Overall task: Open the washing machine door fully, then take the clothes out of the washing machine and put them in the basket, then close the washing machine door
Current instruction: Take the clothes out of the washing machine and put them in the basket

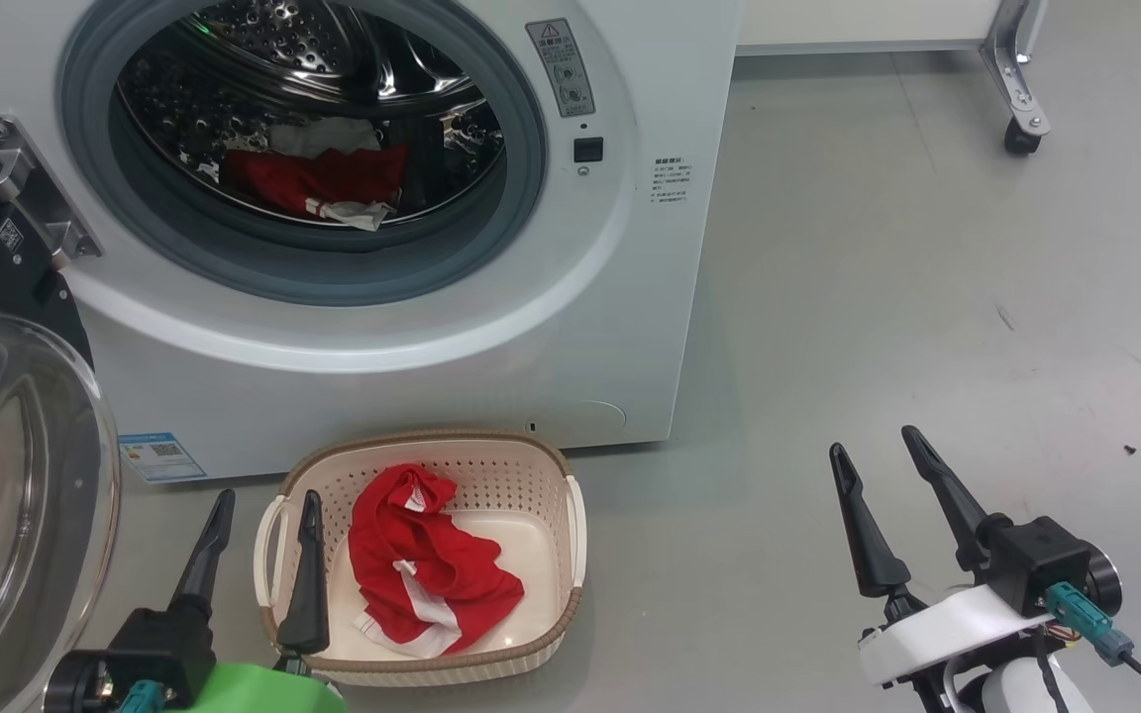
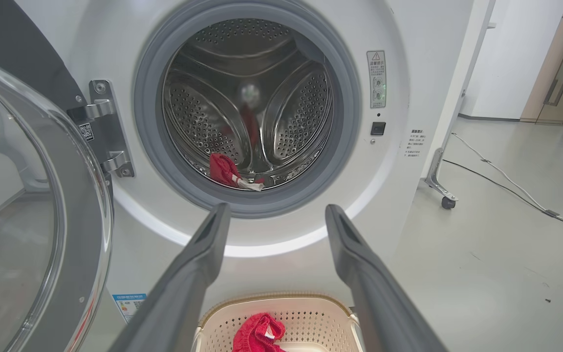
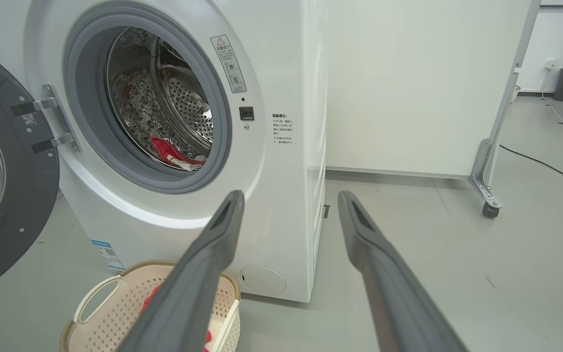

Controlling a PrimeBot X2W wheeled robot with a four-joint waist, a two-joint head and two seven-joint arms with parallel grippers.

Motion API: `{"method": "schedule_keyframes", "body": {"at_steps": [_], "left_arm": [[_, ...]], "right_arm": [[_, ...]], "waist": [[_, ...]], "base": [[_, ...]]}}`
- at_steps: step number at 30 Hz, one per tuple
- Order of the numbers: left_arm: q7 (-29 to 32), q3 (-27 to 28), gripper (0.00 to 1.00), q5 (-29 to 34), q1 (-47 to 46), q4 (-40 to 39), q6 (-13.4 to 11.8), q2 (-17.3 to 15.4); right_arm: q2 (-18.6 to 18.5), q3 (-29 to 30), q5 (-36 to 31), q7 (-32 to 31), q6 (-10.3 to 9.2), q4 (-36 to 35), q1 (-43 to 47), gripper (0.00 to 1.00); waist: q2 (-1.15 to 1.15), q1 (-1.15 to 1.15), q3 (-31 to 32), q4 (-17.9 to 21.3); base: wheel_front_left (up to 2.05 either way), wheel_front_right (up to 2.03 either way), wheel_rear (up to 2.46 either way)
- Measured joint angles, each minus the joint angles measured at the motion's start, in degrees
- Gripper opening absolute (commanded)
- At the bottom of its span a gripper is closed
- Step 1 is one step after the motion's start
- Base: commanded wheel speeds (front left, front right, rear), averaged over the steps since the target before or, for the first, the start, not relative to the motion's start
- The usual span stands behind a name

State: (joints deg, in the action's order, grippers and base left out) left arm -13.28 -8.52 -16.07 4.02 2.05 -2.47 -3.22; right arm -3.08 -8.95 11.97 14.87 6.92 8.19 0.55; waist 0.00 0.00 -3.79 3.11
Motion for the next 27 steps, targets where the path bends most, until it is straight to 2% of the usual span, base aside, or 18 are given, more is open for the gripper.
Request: {"method": "schedule_keyframes", "body": {"at_steps": [18, 27], "left_arm": [[4.05, -2.43, 1.0, 0.52, -0.17, -2.44, -0.32, -0.01], [9.12, -3.47, 1.0, -0.13, -10.81, 2.53, 1.52, 0.02]], "right_arm": [[0.16, -0.53, -0.08, 0.0, 0.01, -2.74, -0.12, 1.0], [0.25, -1.97, -0.09, 0.0, 0.02, -4.82, -2.18, 1.0]], "waist": [[0.0, 0.0, -4.14, 0.59], [0.0, 0.0, -10.86, 1.37]], "base": [[0.0, 0.0, 0.0], [0.0, 0.0, 0.0]]}}
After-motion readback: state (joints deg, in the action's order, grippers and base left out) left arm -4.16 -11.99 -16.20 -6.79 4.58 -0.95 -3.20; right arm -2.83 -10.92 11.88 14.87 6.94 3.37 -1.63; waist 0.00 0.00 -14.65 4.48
